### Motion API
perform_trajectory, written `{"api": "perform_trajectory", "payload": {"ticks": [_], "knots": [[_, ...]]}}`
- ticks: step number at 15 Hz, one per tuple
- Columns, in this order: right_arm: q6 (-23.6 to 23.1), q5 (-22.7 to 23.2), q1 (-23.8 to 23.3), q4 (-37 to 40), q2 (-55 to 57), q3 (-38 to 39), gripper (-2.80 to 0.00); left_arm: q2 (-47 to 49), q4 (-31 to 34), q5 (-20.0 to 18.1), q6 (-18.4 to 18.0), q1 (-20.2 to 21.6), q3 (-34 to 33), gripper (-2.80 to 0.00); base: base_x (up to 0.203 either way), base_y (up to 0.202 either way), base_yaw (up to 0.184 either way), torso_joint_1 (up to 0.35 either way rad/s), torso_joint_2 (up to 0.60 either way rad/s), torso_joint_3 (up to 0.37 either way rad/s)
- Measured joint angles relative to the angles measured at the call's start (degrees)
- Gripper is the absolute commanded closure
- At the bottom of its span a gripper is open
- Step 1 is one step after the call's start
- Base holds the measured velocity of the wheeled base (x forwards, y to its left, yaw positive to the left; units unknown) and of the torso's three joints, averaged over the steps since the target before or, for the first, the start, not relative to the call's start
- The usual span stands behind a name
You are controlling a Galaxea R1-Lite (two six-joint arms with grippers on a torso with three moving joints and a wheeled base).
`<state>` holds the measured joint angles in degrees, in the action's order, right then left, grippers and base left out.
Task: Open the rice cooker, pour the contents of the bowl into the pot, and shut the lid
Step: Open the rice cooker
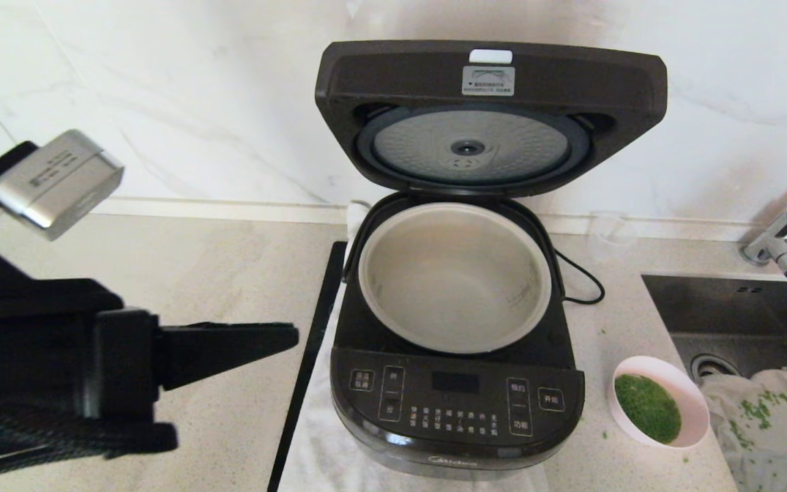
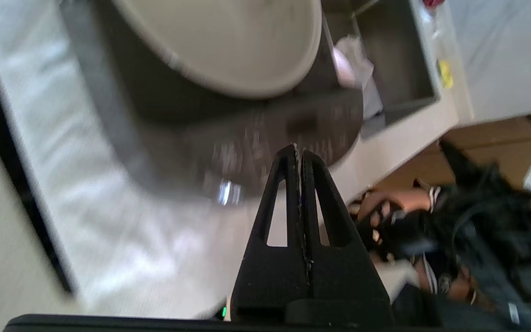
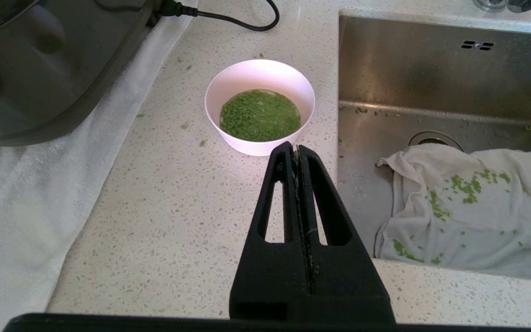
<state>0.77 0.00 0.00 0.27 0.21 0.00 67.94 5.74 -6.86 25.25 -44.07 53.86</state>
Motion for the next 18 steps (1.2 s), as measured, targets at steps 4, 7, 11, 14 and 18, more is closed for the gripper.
{"api": "perform_trajectory", "payload": {"ticks": [4, 7, 11, 14, 18], "knots": [[0.0, 0.0, -0.1, 0.0, 0.0, 0.0, 0.0, 9.39, -13.47, -0.65, 0.51, -0.18, 1.93, 0.0, 0.0, 0.0, 0.0, 0.0, 0.0, 0.0], [0.0, 0.0, -0.11, 0.01, 0.0, 0.0, 0.0, 13.1, -14.91, -3.96, 1.11, -0.24, 5.02, 0.0, 0.0, 0.0, 0.0, 0.0, 0.0, 0.0], [0.0, -0.02, -0.11, 0.0, 0.0, 0.0, 0.0, 16.92, -20.19, -3.46, 1.82, -0.2, 8.56, 0.0, 0.0, 0.0, 0.0, 0.0, 0.0, 0.0], [0.0, -0.02, -0.13, 0.0, 0.0, 0.0, 0.0, 20.25, -26.3, -3.28, 1.84, -0.13, 11.12, 0.0, 0.0, 0.0, 0.0, 0.0, 0.0, 0.0], [0.0, 0.0, -0.13, 0.0, 0.0, 0.0, 0.0, 23.67, -27.4, -2.39, 1.77, -0.13, 14.84, 0.0, 0.0, 0.0, 0.0, 0.0, 0.0, 0.0]]}}
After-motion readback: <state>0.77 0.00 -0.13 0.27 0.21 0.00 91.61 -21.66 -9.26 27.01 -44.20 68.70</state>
